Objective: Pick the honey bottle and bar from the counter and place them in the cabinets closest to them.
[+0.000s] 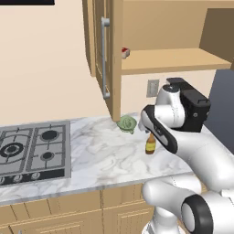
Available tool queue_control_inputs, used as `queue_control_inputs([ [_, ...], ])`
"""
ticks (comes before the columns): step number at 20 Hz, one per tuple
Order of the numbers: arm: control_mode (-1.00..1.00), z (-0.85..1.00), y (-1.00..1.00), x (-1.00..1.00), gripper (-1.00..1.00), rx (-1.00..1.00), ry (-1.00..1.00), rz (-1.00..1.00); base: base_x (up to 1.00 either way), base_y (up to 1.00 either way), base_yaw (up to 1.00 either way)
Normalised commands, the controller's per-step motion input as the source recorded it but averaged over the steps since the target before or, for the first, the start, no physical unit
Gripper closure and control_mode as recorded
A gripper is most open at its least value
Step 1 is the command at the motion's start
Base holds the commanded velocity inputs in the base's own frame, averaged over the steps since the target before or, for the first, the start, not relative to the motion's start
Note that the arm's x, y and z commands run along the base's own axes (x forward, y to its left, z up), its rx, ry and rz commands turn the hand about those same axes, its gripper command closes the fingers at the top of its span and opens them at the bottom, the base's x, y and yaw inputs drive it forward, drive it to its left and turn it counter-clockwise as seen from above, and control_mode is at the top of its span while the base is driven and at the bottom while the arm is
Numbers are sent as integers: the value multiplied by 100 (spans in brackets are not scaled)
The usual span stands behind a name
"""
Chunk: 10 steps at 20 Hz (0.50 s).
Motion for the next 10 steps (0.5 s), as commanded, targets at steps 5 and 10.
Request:
queue_control_inputs([
  [5,-100,-29,-2,12,-100,-2,0,0,0,0,0],
  [10,-100,-29,-6,13,-100,-1,0,0,0,0,0],
])
